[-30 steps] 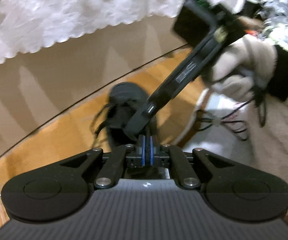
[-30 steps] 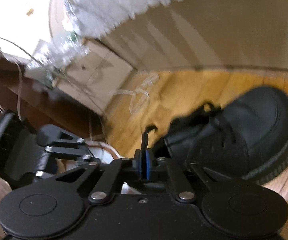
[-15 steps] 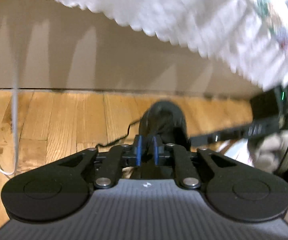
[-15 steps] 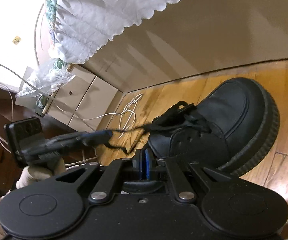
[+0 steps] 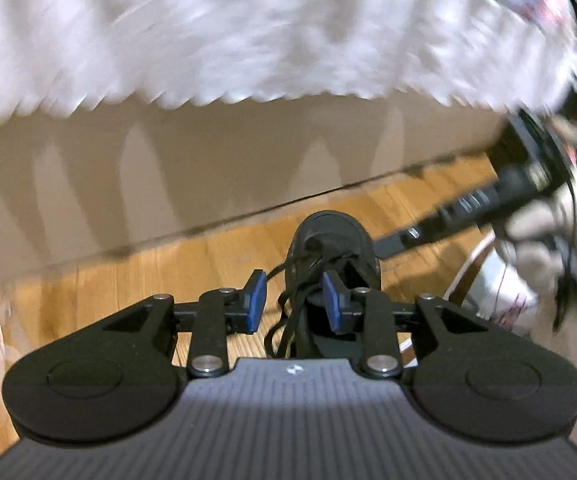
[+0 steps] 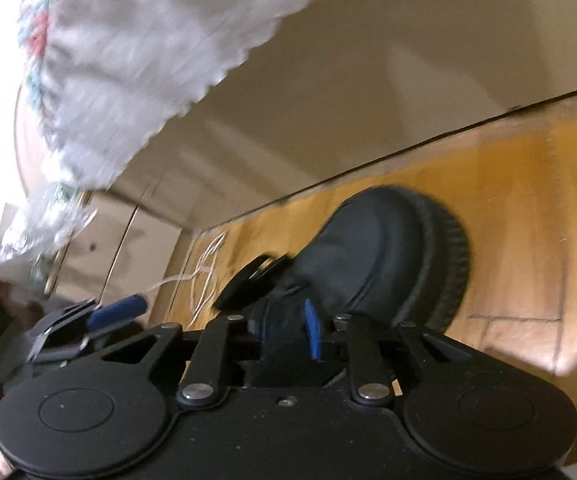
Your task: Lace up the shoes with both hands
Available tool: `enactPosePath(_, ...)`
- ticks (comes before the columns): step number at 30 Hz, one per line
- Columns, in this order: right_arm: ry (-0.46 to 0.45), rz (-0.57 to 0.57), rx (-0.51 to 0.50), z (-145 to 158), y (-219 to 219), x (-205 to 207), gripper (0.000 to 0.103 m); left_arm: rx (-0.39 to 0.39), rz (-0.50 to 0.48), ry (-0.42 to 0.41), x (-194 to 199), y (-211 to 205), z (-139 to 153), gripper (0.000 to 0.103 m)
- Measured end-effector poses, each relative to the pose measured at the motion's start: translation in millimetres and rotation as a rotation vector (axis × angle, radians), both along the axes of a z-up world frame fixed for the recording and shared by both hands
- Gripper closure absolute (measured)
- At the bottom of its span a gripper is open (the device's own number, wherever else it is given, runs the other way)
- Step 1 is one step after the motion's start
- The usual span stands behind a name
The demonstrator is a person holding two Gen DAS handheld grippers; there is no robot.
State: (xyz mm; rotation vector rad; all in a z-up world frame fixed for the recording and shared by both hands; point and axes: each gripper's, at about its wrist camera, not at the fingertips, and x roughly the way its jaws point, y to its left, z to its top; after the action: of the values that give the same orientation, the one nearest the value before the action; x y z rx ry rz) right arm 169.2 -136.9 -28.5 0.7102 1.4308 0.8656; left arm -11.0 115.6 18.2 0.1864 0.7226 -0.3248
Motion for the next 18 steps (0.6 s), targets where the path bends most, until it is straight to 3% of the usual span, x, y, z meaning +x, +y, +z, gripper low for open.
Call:
enactPosePath(1,-0.016,0.004,-0.011,1,0,2,0.079,0.038,-0.047,-0.013,3,-10,-1,0.075)
enactPosePath(3,-0.061,0.018,-0.034,8,1,3,0.079,0.095,-0.119,-0.02,11,-27,-6,0.089)
enactPosePath(6,-0.118,0.049,-0.079,17,0,-2,0.079,0.185,-0.194,-0.009,24,-48,-16,0.102)
enactPosePath(10,-0.245,0.145,-0.203,35,11,-17,0.079,0.255,-0.283,0.002,34,-56,-22,0.102)
enactPosePath(18,-0.33,0.273,-0.201,51,32,-45,0.07,0.376,-0.426,0.031,36,-65,-36,0.098)
